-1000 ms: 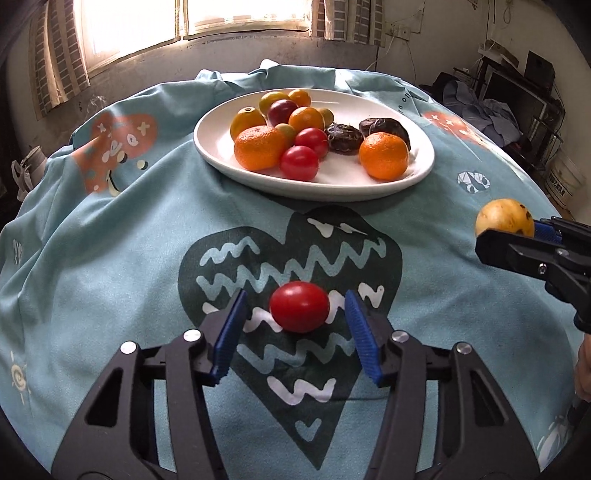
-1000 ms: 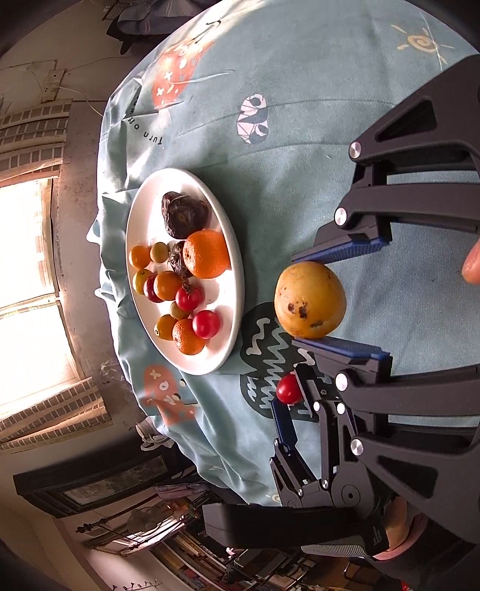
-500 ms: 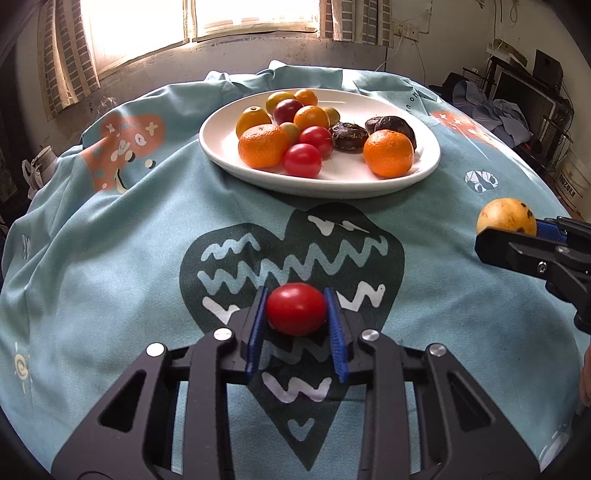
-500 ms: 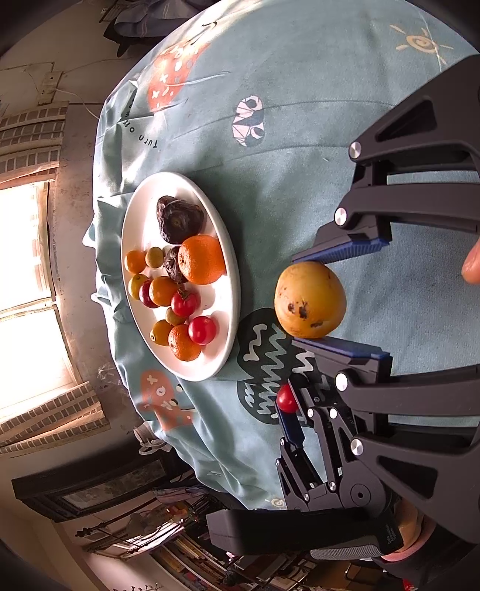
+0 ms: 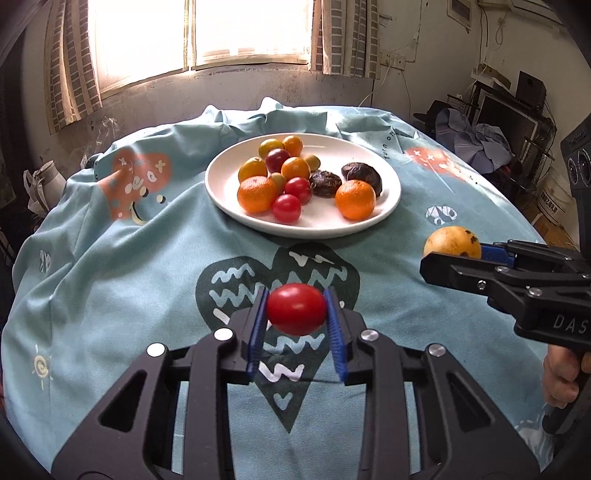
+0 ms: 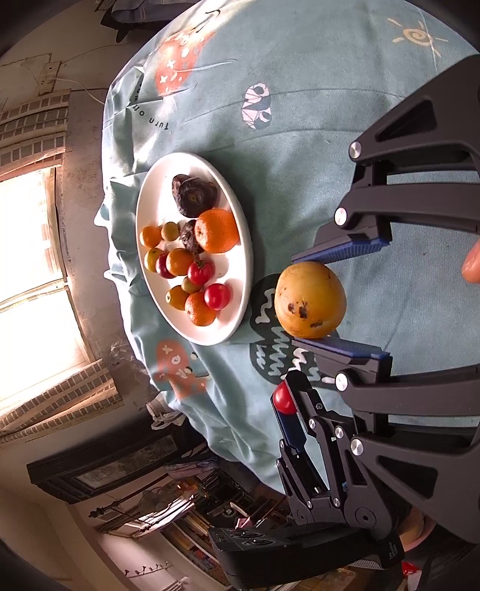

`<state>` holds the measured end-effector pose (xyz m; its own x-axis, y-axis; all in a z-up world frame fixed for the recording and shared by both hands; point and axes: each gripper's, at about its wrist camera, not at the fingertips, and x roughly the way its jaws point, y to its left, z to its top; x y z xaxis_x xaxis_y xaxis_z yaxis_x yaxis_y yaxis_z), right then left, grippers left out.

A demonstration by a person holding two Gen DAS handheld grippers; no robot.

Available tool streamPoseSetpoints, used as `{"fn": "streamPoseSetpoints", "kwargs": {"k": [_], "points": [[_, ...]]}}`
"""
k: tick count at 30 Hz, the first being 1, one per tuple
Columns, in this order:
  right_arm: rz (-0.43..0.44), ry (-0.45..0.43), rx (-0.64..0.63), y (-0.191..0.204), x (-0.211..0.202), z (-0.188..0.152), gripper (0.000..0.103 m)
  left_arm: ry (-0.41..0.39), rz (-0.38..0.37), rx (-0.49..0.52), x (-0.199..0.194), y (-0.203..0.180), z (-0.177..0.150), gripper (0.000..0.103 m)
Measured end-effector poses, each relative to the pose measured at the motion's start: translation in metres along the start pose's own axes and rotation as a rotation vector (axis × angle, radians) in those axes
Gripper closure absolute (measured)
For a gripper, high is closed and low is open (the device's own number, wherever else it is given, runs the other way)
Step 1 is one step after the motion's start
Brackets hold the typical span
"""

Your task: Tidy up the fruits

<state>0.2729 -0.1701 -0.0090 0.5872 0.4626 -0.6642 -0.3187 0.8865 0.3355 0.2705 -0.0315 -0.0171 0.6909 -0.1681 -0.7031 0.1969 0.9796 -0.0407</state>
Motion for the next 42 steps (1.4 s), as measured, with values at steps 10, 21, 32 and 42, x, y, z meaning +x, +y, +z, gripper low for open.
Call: {"fn": "streamPoseSetpoints", "kwargs": {"k": [10,21,32,42], "points": [[-0.072,-0.089,-0.037,-0.019,0.015,0.086,0.064,-0.057,-0.008,-0.022,0.025,0.028,0.104,0.072],[-0.108,0.003,-0.053,-0.057,0.094,0.108,0.047,0.008,0.073,-0.024,0.116,0.038,0.142,0.060],[-0.108,-0.085,-0.163,-0.015,0.006,0.053,0.001,-0.084,0.162,-0.011,0.014,0.033,0.086,0.003],[-0.131,-0.029,-0.204,-0.009,-0.021,-0.044,0.001,-0.065,0.163,-0.092,-0.038,0.039,-0.026,0.002]]}}
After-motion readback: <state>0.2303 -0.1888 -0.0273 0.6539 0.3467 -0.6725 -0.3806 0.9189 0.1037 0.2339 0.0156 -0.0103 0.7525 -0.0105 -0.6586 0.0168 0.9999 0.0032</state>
